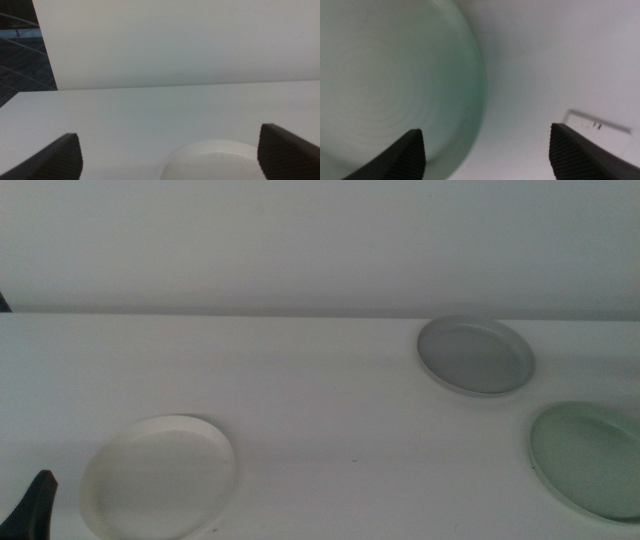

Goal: Stack the three bowls on top of each other.

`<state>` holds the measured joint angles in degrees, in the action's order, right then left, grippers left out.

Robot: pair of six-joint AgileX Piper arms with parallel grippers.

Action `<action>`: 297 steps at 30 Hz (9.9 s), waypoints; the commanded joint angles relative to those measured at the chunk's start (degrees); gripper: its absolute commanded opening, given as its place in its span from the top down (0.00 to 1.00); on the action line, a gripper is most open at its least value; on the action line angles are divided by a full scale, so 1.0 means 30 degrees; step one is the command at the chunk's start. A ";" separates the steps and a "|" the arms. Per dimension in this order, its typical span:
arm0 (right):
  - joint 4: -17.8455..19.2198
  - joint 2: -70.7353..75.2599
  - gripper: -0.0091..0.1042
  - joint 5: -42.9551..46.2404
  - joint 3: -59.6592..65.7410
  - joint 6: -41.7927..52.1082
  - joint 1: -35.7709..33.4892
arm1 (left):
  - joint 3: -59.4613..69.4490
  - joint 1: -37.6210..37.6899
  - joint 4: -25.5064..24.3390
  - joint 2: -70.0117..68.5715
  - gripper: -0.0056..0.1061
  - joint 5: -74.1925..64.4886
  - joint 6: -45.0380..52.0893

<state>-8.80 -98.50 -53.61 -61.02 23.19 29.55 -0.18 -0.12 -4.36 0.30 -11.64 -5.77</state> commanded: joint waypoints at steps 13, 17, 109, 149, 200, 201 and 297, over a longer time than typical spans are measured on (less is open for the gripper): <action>-0.1741 -0.4851 0.46 0.2532 -0.1888 0.0162 0.0024 | 0.0774 -0.0021 0.0111 -0.0803 0.11 0.0219 -0.0105; -0.1741 -0.5299 0.55 0.3410 -0.1888 0.0327 0.0024 | 0.0774 -0.0021 0.0111 -0.0803 0.11 0.0219 -0.0043; -0.5124 -0.9217 0.65 0.0862 -1.0370 -0.5280 -1.4803 | 0.0774 -0.0021 0.0111 -0.0803 0.11 0.0219 -0.0035; -0.2071 -1.3354 0.41 -0.3303 -1.6667 -0.7729 -0.7583 | 0.0774 -0.0021 0.0111 -0.0803 0.11 0.0219 -0.0052; -0.5526 -0.8723 0.94 -0.0857 -1.1699 -0.6412 -1.4837 | 0.0774 -0.0021 0.0111 -0.0803 0.11 0.0219 -0.0092; -0.5486 -0.8723 0.94 -0.0822 -1.1699 -0.6429 -1.4800 | 0.0774 -0.0021 0.0111 -0.0803 0.11 0.0219 -0.0092; 0.3476 1.5767 0.16 -0.7015 -0.3736 -0.6145 -1.8913 | 0.0774 -0.0021 0.0111 -0.0803 0.11 0.0219 -0.0095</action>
<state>-0.77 -51.22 -69.34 -71.48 6.12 -26.31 -0.18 -0.12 -4.36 0.30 -11.64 -5.77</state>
